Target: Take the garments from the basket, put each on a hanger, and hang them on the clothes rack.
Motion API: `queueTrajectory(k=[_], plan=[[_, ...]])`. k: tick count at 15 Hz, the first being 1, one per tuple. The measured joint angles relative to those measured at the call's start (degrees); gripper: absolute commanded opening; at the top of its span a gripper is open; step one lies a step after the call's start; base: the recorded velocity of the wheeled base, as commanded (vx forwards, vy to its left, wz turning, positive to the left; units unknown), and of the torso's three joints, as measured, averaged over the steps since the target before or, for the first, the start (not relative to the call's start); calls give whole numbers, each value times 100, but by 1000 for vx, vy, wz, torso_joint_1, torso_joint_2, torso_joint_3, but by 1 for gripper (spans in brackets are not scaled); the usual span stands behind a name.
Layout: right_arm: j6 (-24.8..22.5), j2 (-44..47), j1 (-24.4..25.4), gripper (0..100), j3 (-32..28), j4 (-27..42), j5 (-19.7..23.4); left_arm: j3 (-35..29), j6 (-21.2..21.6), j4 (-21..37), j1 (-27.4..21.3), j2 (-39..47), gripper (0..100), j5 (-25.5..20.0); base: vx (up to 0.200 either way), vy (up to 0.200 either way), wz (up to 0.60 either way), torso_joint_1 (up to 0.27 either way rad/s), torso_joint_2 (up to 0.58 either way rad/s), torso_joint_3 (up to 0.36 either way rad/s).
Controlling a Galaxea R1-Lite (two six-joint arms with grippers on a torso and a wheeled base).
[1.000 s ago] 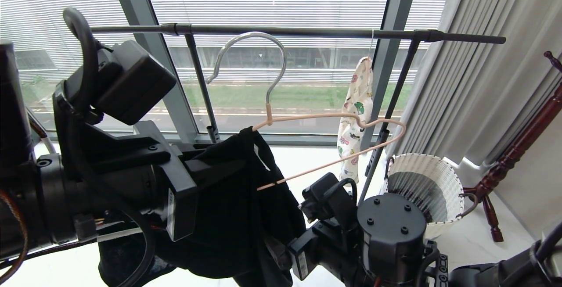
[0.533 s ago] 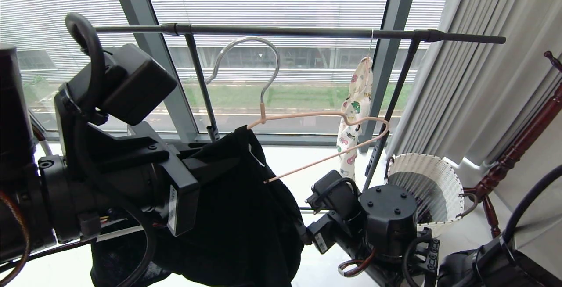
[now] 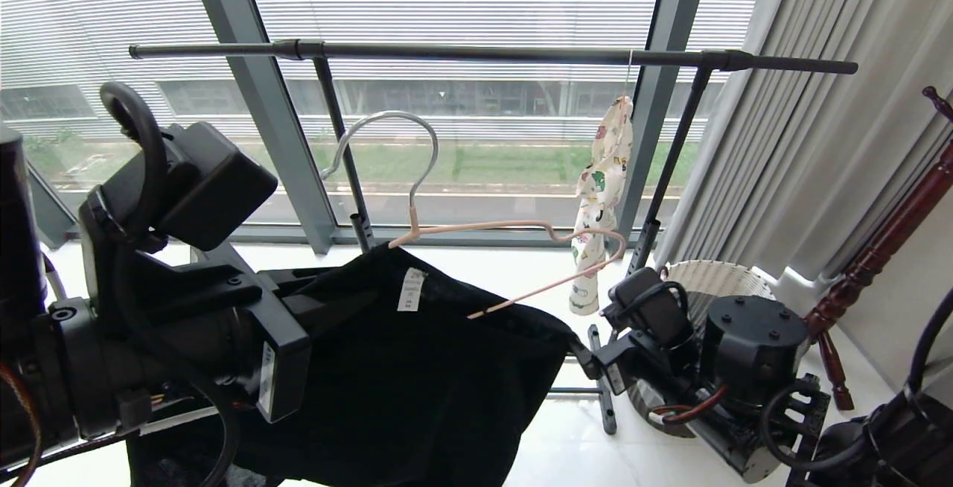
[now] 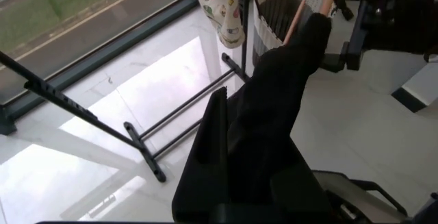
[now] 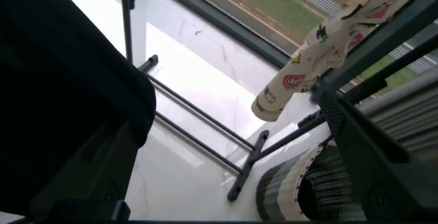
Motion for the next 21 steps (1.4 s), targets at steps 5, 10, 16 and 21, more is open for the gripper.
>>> queueTrajectory(k=[5,10,16,21], plan=[[-61,-496,-619,100,79,6,213,363,176,-16,4,-121,0,4,0,0,0,0,0,0],[-77,-699,-777,100,79,13,217,716,652,-6,4,-122,0,9,0,0,0,0,0,0],[-105,-830,-755,100,74,13,325,735,646,-24,22,247,0,382,0,0,0,0,0,0],[-99,-1007,-240,100,280,15,413,724,606,-695,295,557,0,430,0,0,0,0,0,0]])
